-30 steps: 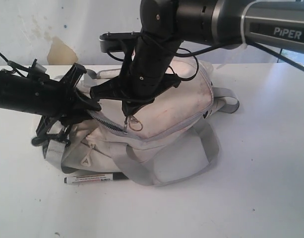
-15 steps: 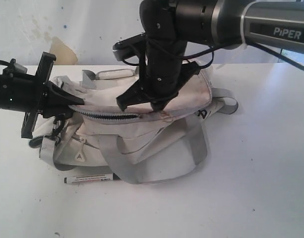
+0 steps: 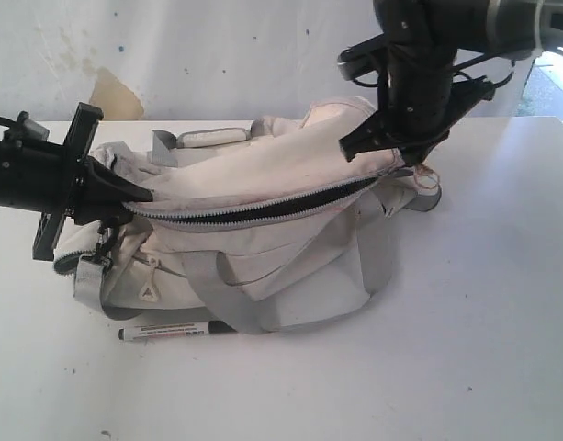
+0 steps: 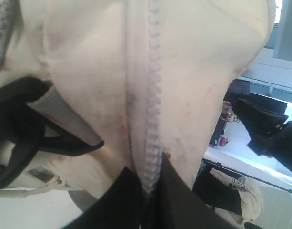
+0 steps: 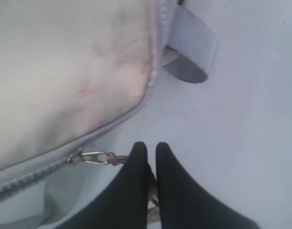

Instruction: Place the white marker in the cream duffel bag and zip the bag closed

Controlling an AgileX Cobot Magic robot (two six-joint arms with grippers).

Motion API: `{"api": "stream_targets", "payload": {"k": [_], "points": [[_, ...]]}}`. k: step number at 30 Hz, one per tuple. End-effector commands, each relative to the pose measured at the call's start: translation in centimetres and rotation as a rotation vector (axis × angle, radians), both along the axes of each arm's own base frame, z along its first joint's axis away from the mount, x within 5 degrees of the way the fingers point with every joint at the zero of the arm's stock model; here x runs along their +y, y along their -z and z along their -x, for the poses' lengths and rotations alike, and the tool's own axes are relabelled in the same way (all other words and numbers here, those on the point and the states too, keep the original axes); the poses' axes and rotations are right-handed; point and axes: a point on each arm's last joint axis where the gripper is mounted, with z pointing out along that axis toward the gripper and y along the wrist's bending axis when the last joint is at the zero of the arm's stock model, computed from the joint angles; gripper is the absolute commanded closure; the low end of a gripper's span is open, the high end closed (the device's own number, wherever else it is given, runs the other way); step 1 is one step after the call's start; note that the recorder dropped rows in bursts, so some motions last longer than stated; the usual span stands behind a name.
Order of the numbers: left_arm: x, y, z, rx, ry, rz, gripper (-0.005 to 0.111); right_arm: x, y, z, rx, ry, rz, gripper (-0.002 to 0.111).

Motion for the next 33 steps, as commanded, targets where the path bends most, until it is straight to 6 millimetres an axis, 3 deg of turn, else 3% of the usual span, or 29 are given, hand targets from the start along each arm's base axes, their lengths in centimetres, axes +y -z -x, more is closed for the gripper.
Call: {"api": "stream_targets", "payload": {"k": [1, 6, 7, 9, 11, 12, 15, 17, 21, 27, 33], "points": [[0.1, -0.3, 0.2, -0.006, 0.011, -0.004, 0.107, -2.3, -0.4, -1.0, -0.046, 0.040, 0.017, 0.108], [0.1, -0.3, 0.3, -0.011, 0.018, -0.010, 0.107, -1.9, -0.4, -1.3, -0.070, 0.025, -0.042, 0.107], [0.1, -0.2, 0.3, -0.014, 0.022, -0.015, 0.107, -1.7, -0.3, -1.2, -0.057, 0.022, -0.063, 0.103], [0.1, -0.2, 0.3, -0.043, 0.042, -0.028, 0.106, -1.1, -0.2, -1.0, -0.021, -0.009, -0.124, 0.086], [0.2, -0.2, 0.3, -0.107, 0.080, -0.050, 0.096, -0.4, 0.0, -0.7, 0.014, -0.046, -0.189, 0.067], [0.1, -0.2, 0.3, -0.137, 0.100, -0.059, 0.084, -0.2, 0.0, -0.5, 0.034, -0.073, -0.205, 0.058], [0.2, -0.2, 0.4, -0.183, 0.134, -0.079, 0.047, 0.5, 0.0, 0.1, 0.099, -0.142, -0.266, 0.056], [0.2, 0.0, 0.5, -0.226, 0.174, -0.108, 0.032, 1.1, -0.5, 0.8, 0.139, -0.201, -0.325, 0.058], [0.2, -0.9, 0.2, -0.293, 0.253, -0.150, 0.033, 1.8, -1.9, 2.0, 0.172, -0.296, -0.414, 0.061], [1.0, -2.8, 0.8, -0.374, 0.414, -0.329, 0.047, 1.7, -2.7, 2.5, 0.182, -0.317, -0.424, 0.061], [2.2, -5.3, 2.9, -0.418, 0.459, -0.522, 0.040, 3.5, -3.3, 3.5, 0.234, -0.481, -0.601, 0.061]]}}
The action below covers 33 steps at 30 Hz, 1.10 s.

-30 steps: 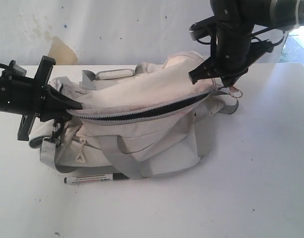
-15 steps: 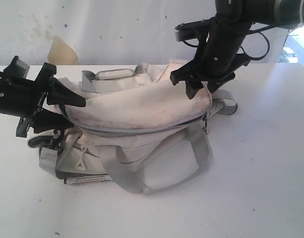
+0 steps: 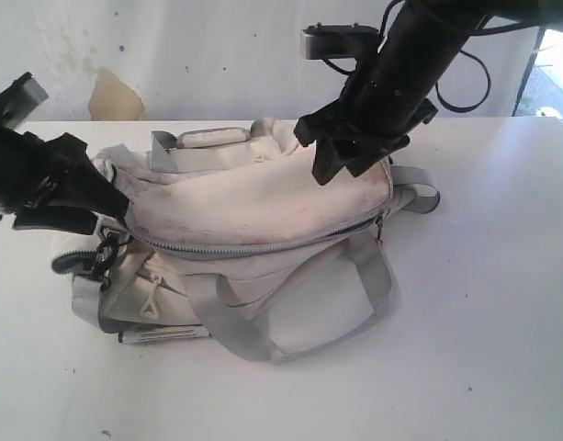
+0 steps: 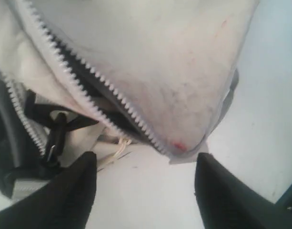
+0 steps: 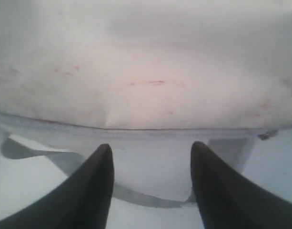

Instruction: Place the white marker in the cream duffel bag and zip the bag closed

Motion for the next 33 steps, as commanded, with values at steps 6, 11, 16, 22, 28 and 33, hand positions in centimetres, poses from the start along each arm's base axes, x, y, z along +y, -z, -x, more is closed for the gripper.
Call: {"api": "stream_targets", "payload": {"k": [6, 11, 16, 22, 28, 33], "points": [[2.5, -3.8, 3.0, -0.070, -0.104, -0.314, 0.039, 3.8, -2.2, 2.5, -0.006, -0.377, -0.368, 0.061], [3.3, -4.0, 3.3, -0.051, -0.164, -0.388, 0.039, 6.2, -2.2, 4.2, -0.039, -0.519, -0.362, 0.061], [4.7, -2.4, 3.4, -0.028, -0.282, -0.523, 0.039, 8.9, -1.6, 6.1, -0.051, -0.655, -0.356, 0.061], [5.6, 0.3, 4.1, -0.017, -0.329, -0.614, 0.040, 11.8, 0.4, 6.6, -0.101, -0.705, -0.330, 0.061], [5.8, 1.1, 4.0, -0.086, -0.312, -0.644, 0.040, 13.8, 1.6, 6.4, -0.333, -0.772, -0.148, 0.061], [5.8, 1.1, 4.0, -0.116, -0.241, -0.667, 0.040, 15.3, 3.1, 6.7, -0.370, -0.805, -0.104, 0.061]]}}
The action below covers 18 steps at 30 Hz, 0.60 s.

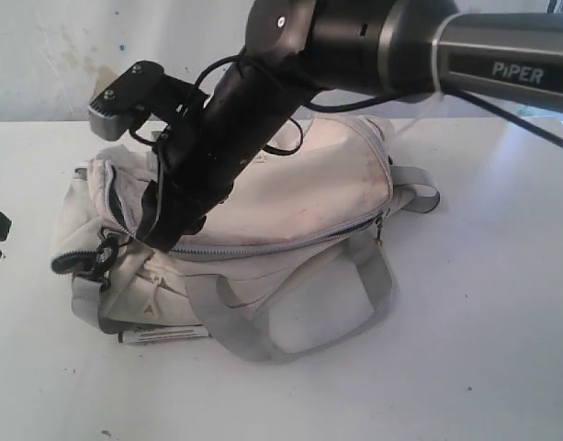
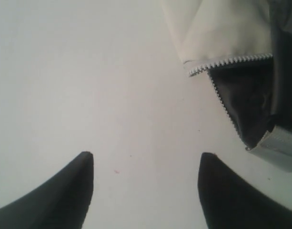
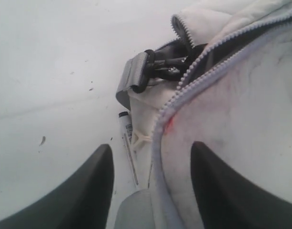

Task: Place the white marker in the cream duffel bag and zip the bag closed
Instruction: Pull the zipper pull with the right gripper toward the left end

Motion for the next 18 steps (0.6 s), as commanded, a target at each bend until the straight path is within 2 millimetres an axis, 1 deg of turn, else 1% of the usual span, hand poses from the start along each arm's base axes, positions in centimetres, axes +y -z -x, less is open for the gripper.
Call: {"api": "stream_targets", "payload": {"k": [1, 4, 9, 13, 18], "points": [[0.1, -0.1, 0.1, -0.019, 0.049, -0.027, 0.040, 1.3, 1.7, 0.2, -0.041, -0.030, 0.032, 0.061], [0.1, -0.1, 0.1, -0.019, 0.049, -0.027, 0.040, 1.8, 2.7, -0.1, -0.072, -0.027, 0.044, 0.061], [0.0, -0.1, 0.0, -0.022, 0.040, -0.017, 0.040, 2.0, 3.0, -0.9, -0.143, -0.003, 0.042, 0.063], [0.0, -0.1, 0.0, -0.025, 0.037, -0.011, 0.040, 1.8, 3.1, -1.1, -0.170, -0.005, 0.061, 0.071], [0.0, -0.1, 0.0, -0.027, 0.034, -0.005, 0.040, 1.7, 3.1, -1.1, -0.141, 0.050, 0.067, 0.083]]}}
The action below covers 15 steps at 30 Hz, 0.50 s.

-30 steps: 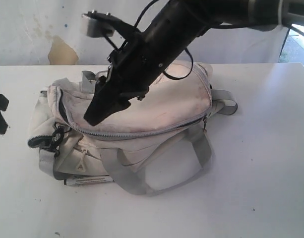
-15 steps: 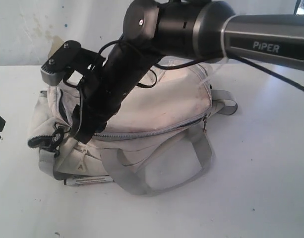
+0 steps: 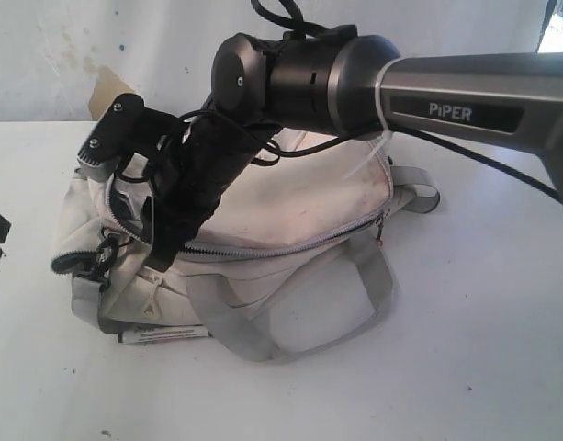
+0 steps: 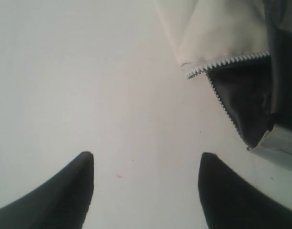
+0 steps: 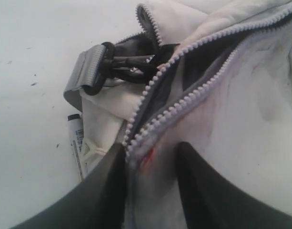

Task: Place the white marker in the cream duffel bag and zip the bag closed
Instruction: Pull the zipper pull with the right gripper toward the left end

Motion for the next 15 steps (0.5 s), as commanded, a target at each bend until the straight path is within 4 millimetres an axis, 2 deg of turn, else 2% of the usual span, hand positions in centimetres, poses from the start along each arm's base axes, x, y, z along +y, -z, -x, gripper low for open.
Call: {"api": "stream_targets", "payload": {"k": [1, 4, 5, 15], "points": [[-0.04, -0.12, 0.06, -0.016, -0.010, 0.012, 0.040, -0.05, 0.12, -0.05, 0.017, 0.048, 0.000, 0.087], [-0.06, -0.18, -0.09, -0.033, -0.013, 0.014, 0.040, -0.08, 0.16, 0.01, 0.043, 0.074, -0.002, 0.105], [-0.06, -0.18, -0.09, -0.033, -0.013, 0.014, 0.040, -0.09, 0.17, 0.04, 0.054, 0.085, -0.003, 0.108], [-0.12, 0.02, 0.44, 0.030, -0.013, 0.022, 0.040, -0.01, 0.08, -0.11, 0.074, 0.141, -0.031, 0.108]]}}
